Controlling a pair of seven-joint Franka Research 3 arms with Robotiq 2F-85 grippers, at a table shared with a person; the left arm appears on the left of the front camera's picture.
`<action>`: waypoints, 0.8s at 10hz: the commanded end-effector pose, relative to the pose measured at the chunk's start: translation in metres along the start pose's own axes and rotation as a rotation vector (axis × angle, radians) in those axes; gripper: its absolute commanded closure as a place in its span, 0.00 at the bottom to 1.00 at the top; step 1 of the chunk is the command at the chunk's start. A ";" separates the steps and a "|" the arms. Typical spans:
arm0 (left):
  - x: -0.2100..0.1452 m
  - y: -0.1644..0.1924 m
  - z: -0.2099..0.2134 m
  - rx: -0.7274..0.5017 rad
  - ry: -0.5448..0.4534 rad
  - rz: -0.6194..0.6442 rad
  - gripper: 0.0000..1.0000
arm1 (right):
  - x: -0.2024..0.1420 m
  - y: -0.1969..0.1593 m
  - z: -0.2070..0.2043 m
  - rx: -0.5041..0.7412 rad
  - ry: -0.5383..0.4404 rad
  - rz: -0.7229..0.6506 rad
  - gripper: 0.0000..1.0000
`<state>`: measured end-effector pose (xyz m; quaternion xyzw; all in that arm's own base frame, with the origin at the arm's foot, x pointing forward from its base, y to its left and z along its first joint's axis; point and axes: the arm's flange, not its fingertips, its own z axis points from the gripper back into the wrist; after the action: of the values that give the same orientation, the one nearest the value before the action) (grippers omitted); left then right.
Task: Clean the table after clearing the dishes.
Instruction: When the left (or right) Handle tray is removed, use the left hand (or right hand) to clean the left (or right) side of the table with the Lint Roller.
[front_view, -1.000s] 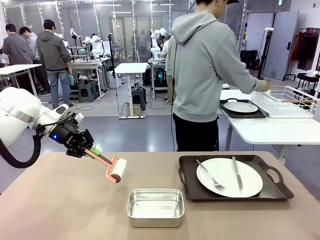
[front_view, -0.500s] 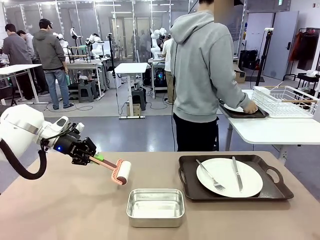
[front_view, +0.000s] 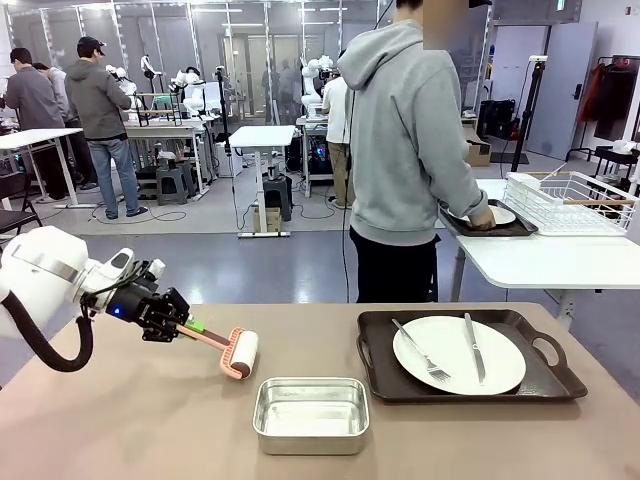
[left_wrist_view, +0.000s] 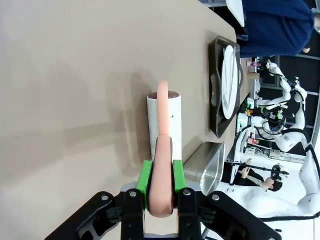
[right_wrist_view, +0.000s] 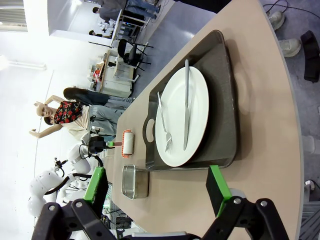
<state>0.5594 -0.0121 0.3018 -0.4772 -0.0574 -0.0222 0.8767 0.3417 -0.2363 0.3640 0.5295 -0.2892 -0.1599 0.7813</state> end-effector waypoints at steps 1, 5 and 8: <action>0.008 0.016 0.003 -0.033 -0.020 -0.021 0.78 | -0.002 0.002 0.002 0.001 0.004 0.004 0.00; 0.003 0.046 0.023 -0.019 -0.024 -0.030 0.78 | -0.002 0.002 0.002 0.001 0.004 0.004 0.00; -0.001 0.069 0.060 -0.038 -0.012 -0.021 0.78 | -0.002 0.002 0.002 0.001 0.004 0.004 0.00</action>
<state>0.5568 0.0569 0.2855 -0.5019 -0.0653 -0.0142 0.8623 0.3416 -0.2364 0.3640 0.5295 -0.2892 -0.1599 0.7813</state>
